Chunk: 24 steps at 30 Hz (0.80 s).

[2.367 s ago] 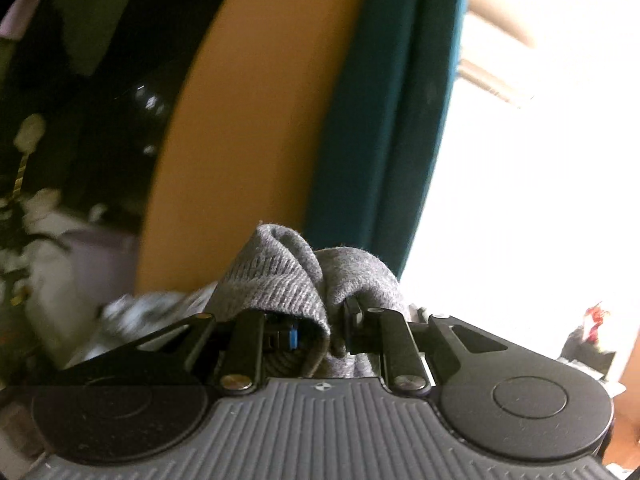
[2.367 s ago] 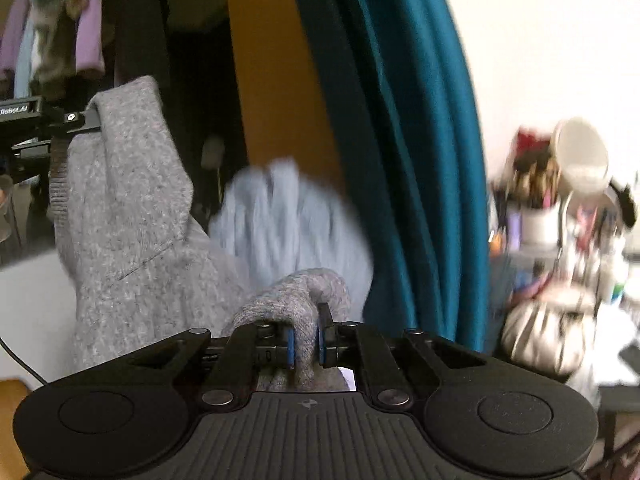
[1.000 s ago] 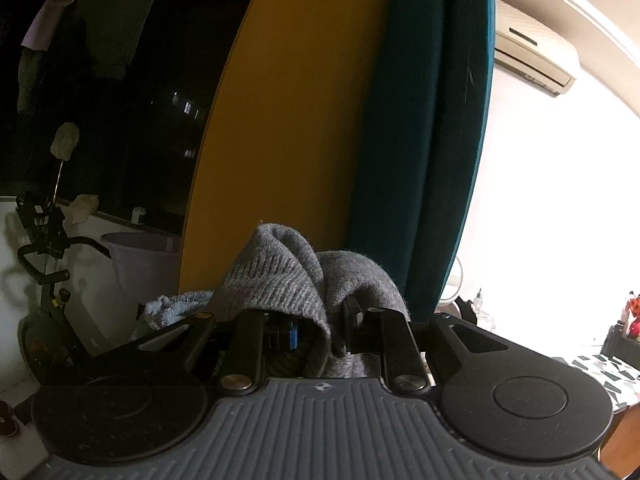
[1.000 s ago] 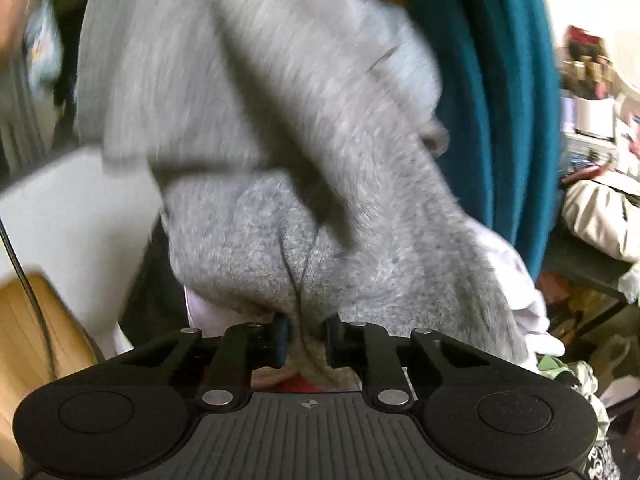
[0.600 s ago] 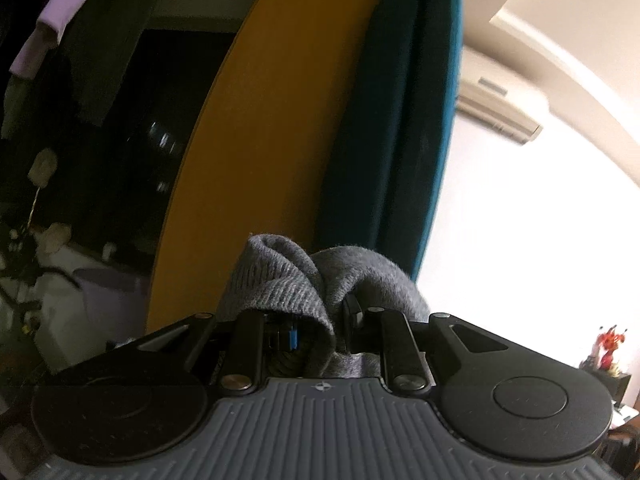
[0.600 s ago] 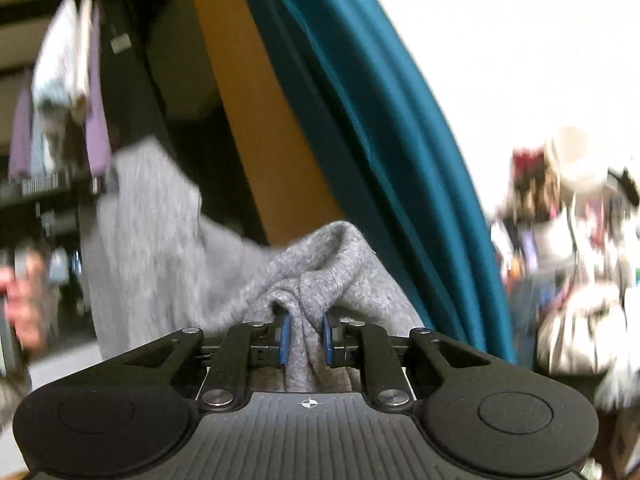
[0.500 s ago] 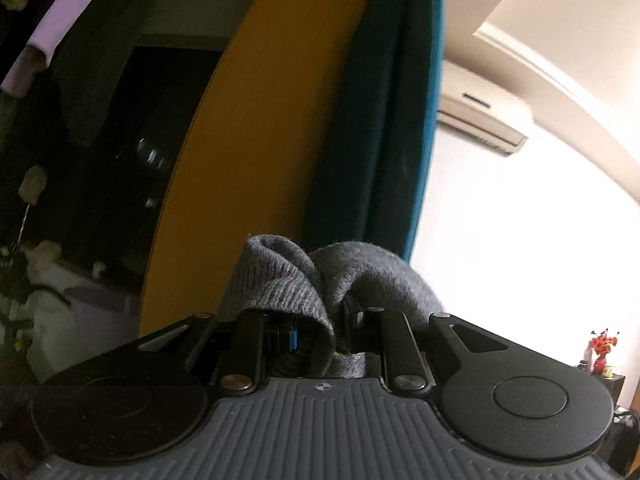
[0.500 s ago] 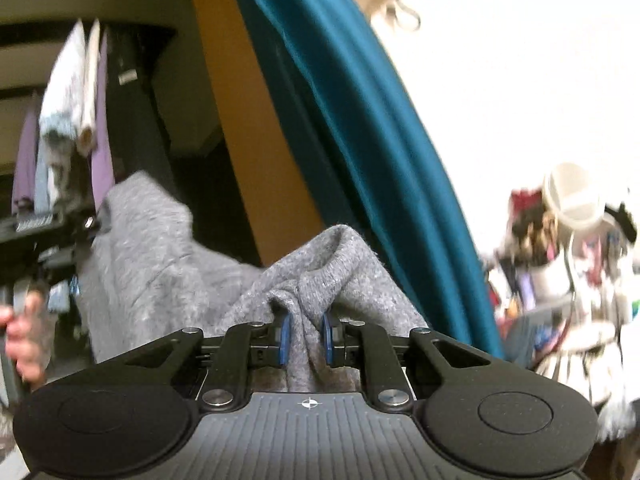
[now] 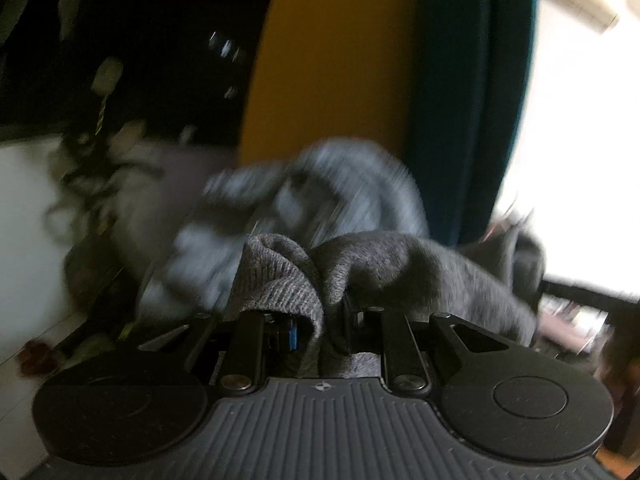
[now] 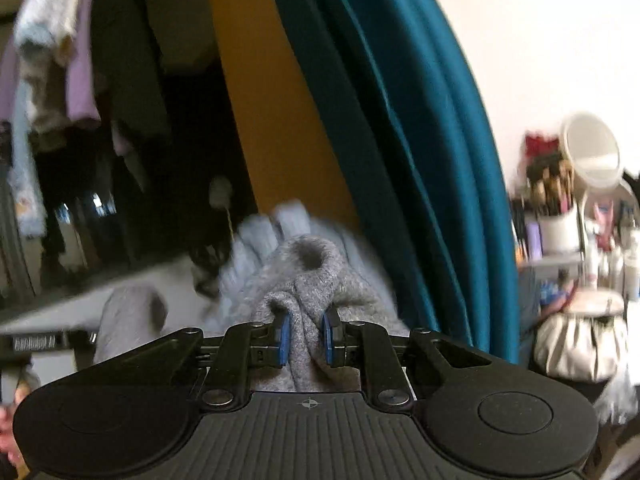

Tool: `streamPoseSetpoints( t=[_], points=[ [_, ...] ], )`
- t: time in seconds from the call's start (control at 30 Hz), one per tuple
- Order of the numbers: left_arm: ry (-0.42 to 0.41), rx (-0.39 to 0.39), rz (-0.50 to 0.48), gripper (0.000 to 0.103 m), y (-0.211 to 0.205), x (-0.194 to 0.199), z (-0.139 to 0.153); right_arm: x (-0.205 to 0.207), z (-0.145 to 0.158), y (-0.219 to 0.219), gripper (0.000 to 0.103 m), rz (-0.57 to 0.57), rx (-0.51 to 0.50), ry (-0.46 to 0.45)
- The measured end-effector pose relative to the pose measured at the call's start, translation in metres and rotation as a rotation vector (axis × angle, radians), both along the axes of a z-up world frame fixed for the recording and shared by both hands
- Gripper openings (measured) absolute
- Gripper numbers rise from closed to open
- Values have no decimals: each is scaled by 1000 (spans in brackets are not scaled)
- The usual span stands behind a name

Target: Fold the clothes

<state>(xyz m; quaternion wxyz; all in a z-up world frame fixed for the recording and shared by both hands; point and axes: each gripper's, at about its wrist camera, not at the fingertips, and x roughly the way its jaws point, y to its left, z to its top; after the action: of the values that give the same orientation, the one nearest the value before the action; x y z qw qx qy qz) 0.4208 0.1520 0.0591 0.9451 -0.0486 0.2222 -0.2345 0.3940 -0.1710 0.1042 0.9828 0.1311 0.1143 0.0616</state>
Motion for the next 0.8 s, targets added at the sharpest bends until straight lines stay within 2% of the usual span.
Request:
streamPoseSetpoints(
  t=[0.17, 0.23, 0.33, 0.5, 0.57, 0.7, 0.8],
  points=[
    [169, 75, 47, 21, 3, 19, -68, 46, -60, 16, 15, -58, -114, 225],
    [195, 100, 40, 22, 1, 19, -86, 55, -84, 20, 17, -67, -119, 306],
    [206, 137, 22, 23, -5, 21, -99, 68, -108, 18, 23, -74, -99, 374],
    [224, 141, 13, 24, -11, 30, -101, 68, -121, 5, 42, -67, -26, 419],
    [235, 132, 14, 24, -10, 32, -101, 63, -119, -1, 58, -54, -27, 423],
    [242, 130, 8, 24, -11, 34, -100, 45, -114, -17, 63, -20, 16, 415],
    [246, 125, 8, 24, -11, 35, -101, 26, -107, -23, 75, 2, 34, 389]
  ],
)
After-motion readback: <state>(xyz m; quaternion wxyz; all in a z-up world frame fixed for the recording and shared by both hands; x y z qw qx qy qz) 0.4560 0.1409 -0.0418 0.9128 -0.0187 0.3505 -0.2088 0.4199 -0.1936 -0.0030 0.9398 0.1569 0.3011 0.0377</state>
